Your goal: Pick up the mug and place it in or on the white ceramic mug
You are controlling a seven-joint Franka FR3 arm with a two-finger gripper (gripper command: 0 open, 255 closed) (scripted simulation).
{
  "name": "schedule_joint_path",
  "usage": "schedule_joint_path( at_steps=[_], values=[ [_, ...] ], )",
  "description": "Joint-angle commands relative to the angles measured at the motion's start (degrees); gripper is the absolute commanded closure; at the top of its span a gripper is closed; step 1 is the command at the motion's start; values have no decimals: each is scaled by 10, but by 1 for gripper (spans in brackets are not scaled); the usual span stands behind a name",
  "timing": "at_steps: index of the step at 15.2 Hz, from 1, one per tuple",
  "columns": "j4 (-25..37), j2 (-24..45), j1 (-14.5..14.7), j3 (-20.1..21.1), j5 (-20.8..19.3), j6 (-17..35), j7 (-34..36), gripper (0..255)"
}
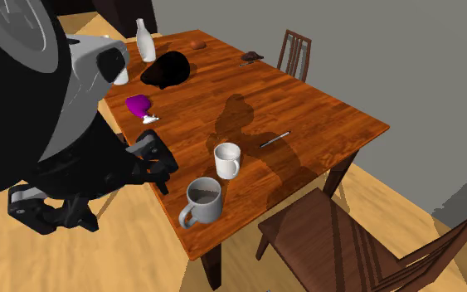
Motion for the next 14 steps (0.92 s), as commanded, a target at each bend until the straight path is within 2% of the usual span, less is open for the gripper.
schedule_joint_path(
  at_steps=[1, 7, 14],
  values=[
    [0, 0, 0, 0, 0, 0, 0, 0],
    [12, 99, -17, -41, -13, 75, -24, 0],
    [56, 231, -32, -85, -14, 147, -54, 0]
  ],
)
